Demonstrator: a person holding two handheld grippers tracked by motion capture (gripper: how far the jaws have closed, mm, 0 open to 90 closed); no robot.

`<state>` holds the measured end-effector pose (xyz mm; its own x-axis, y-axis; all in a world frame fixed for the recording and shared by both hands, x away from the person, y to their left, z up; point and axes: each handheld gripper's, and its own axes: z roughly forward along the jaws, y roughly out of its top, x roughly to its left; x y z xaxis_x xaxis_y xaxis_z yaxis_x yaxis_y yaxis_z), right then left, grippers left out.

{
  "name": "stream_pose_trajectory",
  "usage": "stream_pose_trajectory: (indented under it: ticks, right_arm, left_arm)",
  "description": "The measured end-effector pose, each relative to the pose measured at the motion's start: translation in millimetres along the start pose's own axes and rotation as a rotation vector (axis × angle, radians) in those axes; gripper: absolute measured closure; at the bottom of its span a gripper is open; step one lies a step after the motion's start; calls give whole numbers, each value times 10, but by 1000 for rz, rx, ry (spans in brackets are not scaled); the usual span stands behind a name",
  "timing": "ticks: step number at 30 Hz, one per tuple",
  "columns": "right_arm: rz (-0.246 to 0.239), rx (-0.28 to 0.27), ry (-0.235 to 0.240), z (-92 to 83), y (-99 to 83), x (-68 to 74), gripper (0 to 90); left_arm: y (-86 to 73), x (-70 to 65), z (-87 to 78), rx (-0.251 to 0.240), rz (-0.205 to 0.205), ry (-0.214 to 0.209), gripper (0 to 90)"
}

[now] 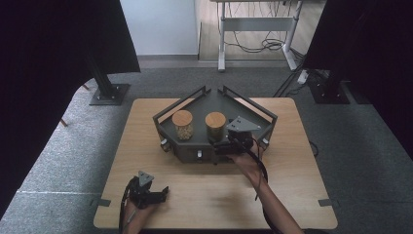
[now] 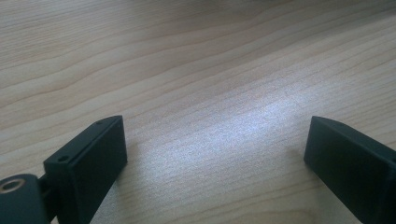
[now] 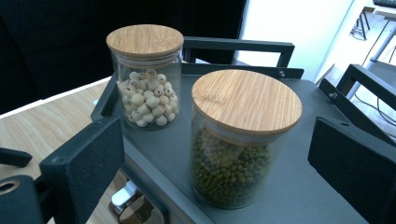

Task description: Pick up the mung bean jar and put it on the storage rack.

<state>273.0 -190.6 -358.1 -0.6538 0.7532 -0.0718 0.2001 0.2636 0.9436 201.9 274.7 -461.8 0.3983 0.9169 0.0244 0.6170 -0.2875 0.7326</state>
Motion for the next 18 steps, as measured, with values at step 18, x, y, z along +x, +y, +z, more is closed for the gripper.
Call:
stream_pose_trajectory:
  ticks: [18]
  right_arm:
    - [0, 16, 16, -164, -50, 19, 35]
  left_arm:
    - [-2, -1, 1, -1, 0, 0, 54]
